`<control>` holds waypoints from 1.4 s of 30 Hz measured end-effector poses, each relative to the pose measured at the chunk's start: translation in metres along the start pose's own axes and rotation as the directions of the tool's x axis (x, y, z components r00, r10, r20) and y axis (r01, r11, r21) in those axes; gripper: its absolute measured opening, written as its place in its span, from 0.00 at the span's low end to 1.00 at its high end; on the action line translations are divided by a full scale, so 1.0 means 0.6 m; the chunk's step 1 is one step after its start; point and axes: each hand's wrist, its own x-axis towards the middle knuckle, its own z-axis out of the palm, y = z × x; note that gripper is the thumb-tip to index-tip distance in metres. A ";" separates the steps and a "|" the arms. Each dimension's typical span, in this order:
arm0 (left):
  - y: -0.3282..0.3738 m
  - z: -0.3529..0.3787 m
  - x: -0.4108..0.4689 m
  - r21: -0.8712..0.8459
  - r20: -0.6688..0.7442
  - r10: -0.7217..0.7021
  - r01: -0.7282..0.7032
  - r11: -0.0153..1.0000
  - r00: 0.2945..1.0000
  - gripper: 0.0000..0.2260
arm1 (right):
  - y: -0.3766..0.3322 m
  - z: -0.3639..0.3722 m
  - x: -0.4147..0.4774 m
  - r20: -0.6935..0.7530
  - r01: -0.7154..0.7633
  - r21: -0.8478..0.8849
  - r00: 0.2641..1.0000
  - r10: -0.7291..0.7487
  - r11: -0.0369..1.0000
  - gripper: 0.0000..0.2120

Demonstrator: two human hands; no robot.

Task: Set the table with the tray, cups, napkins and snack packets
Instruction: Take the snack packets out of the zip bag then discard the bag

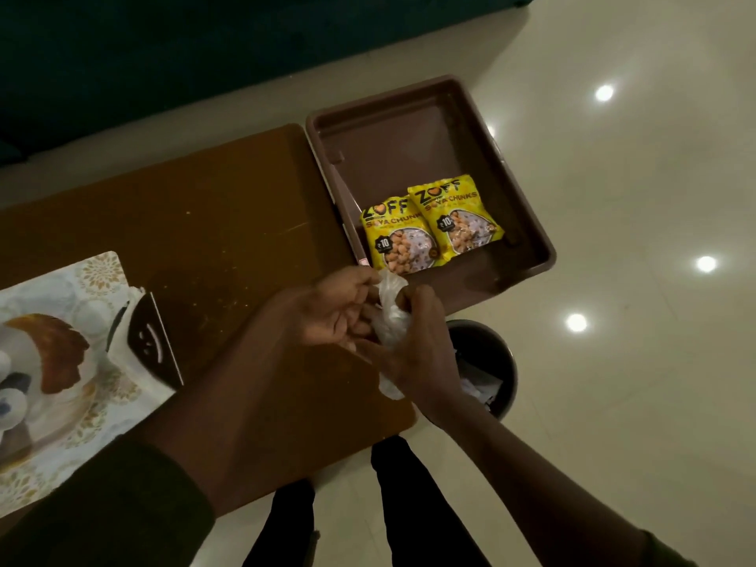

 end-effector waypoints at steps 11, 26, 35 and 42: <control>-0.014 0.101 0.099 0.426 0.032 -0.145 0.117 0.897 0.989 0.20 | 0.130 -0.082 -0.094 0.010 -0.186 -0.098 0.982 0.188 0.978 0.17; -0.025 0.125 0.176 0.399 0.154 -0.114 0.044 0.916 0.982 0.18 | 0.378 -0.086 -0.099 -0.135 -0.641 -0.286 0.763 0.632 0.713 0.41; -0.005 0.131 0.188 0.405 0.098 -0.050 0.006 0.914 0.994 0.16 | 0.388 -0.107 -0.101 -0.148 -0.638 -0.158 0.770 0.621 0.753 0.18; 0.009 0.123 0.171 0.203 -0.083 0.171 -0.152 0.967 0.982 0.13 | 0.305 -0.179 0.008 -0.476 -0.432 0.019 0.789 0.388 0.902 0.12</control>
